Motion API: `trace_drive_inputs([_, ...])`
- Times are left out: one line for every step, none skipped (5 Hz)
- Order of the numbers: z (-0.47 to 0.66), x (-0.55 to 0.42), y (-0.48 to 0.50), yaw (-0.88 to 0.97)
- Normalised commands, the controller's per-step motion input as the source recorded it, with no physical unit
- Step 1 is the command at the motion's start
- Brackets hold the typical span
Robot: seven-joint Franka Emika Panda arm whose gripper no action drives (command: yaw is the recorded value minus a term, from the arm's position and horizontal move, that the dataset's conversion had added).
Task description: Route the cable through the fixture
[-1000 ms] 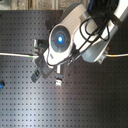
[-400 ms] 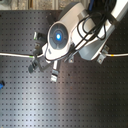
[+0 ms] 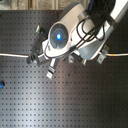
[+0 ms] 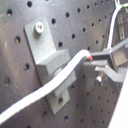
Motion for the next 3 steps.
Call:
trace_drive_inputs([0.15,0.003,0.0,0.46])
trace_drive_inputs([0.3,-0.082,-0.025,0.09])
trace_drive_inputs([0.09,-0.211,-0.096,-0.11])
